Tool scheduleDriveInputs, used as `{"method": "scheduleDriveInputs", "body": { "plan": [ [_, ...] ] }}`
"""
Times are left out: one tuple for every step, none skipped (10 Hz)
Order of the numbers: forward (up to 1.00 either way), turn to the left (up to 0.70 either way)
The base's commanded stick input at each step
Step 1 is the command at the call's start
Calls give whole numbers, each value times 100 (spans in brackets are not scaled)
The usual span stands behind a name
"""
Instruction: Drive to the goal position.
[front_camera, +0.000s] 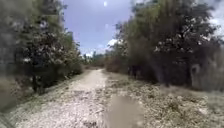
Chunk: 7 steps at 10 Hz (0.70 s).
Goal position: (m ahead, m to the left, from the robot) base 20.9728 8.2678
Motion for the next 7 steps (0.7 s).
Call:
{"method": "scheduleDriveInputs", "body": {
  "plan": [
    [50, 1],
    [50, 1],
    [50, 1],
    [50, 1],
    [50, 1],
    [50, 1],
    [50, 1]
  ]
}}
